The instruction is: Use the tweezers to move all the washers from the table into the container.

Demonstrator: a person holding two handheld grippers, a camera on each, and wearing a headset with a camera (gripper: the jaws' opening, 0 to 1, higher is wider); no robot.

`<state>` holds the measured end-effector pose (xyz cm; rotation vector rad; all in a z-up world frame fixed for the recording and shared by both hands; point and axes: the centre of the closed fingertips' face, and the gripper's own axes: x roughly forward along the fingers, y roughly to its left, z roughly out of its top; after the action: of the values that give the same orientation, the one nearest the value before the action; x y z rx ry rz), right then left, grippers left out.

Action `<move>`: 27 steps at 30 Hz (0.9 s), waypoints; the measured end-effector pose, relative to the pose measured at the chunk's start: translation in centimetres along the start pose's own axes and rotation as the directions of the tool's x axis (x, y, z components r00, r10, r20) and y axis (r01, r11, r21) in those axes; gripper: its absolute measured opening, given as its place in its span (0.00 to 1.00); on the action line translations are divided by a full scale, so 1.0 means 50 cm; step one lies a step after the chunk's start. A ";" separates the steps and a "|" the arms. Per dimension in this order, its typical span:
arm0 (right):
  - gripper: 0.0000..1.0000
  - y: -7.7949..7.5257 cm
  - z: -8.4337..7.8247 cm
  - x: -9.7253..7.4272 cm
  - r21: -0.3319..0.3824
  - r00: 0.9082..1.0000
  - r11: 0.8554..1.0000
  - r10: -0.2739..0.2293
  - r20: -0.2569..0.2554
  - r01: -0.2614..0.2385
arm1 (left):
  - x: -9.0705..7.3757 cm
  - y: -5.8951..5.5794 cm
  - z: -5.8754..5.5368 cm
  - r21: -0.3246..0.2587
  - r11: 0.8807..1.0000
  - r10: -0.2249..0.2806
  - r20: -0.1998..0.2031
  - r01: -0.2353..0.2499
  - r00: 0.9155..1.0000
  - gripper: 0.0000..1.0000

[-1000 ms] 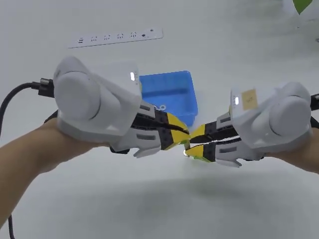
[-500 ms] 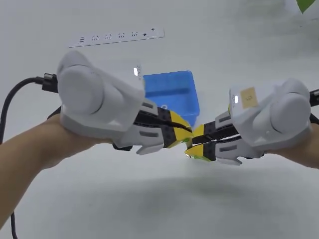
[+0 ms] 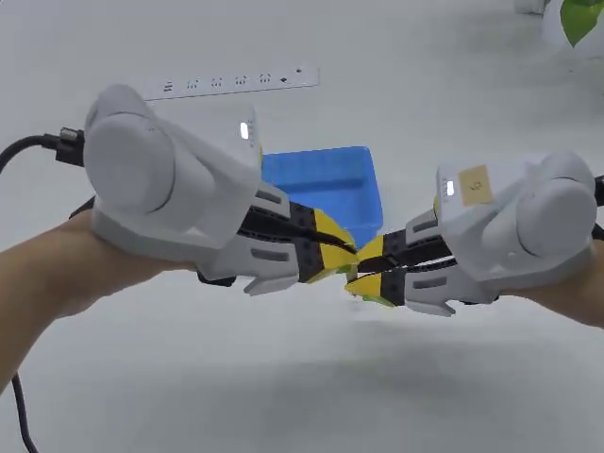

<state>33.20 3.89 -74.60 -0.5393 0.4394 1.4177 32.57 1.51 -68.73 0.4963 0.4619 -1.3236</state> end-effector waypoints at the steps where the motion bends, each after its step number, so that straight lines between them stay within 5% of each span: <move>1: 0.09 0.001 0.006 0.001 -0.007 1.000 1.000 0.001 0.001 -0.001 | -0.004 -0.001 0.000 0.001 1.000 0.002 0.000 -0.002 1.000 0.06; 13: 0.09 -0.015 0.071 0.007 -0.083 1.000 0.997 0.000 0.008 0.000 | -0.065 0.017 0.016 0.031 0.998 0.056 0.014 -0.057 0.998 0.06; 27: 0.10 -0.085 0.126 0.021 -0.148 0.999 0.988 -0.040 0.024 0.043 | -0.107 0.092 0.030 0.072 0.991 0.107 0.033 -0.109 0.994 0.06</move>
<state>37.35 8.18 -69.76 -0.6499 0.3054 1.4221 36.13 5.65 -64.06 0.5550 0.3584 -1.2454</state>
